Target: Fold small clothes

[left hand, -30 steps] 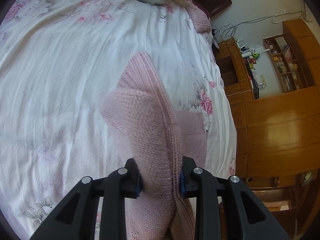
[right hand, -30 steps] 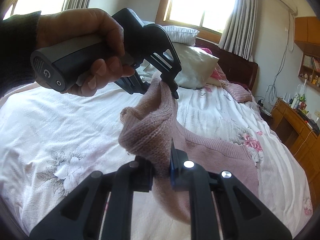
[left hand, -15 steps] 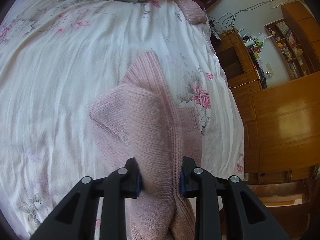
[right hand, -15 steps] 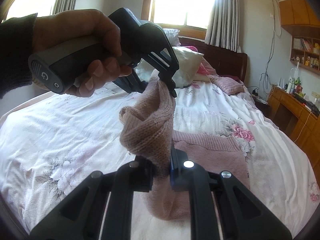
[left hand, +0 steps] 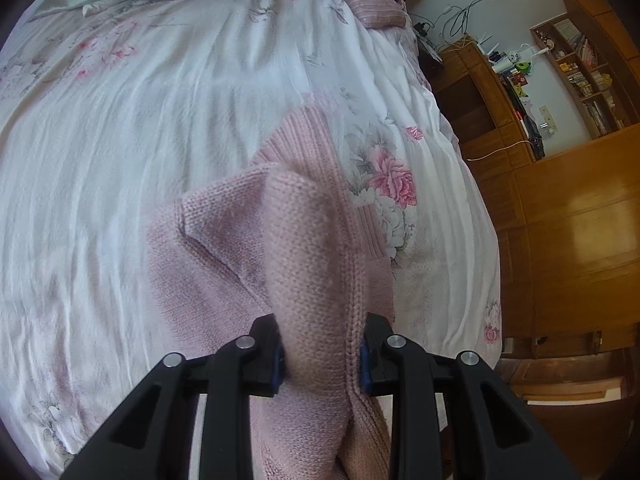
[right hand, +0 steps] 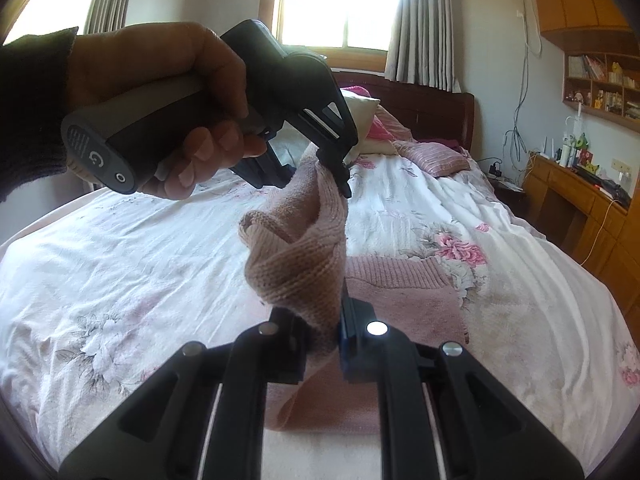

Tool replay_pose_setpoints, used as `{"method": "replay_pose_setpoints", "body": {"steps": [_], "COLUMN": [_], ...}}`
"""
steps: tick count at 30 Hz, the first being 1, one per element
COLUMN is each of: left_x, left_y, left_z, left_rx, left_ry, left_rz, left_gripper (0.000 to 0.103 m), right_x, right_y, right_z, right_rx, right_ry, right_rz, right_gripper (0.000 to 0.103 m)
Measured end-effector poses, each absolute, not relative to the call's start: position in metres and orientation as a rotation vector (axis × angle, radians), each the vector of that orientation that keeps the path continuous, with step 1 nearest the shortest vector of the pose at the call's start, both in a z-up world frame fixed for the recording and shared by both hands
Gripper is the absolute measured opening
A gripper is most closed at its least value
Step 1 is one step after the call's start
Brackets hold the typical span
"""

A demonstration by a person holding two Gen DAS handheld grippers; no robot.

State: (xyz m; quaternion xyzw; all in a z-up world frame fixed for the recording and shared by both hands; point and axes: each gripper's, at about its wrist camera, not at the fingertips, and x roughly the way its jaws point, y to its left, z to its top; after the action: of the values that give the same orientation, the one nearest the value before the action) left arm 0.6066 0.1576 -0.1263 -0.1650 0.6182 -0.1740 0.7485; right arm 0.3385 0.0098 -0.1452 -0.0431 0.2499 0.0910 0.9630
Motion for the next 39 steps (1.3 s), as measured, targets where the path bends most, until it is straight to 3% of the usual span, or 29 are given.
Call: {"method": "replay_pose_setpoints", "body": {"steps": [39], "left_x": [0.613], "left_y": [0.015], "left_z": [-0.201], "left_rx": [-0.030], "left_ry": [1.403], "left_rz": [-0.212], "left_gripper": [0.027], "right_x": [0.350], "right_y": [-0.106], "right_z": [-0.214], "right_rx": [0.210], "right_ry": [0.596], "right_rz": [0.148], "right_gripper": [0.010]}}
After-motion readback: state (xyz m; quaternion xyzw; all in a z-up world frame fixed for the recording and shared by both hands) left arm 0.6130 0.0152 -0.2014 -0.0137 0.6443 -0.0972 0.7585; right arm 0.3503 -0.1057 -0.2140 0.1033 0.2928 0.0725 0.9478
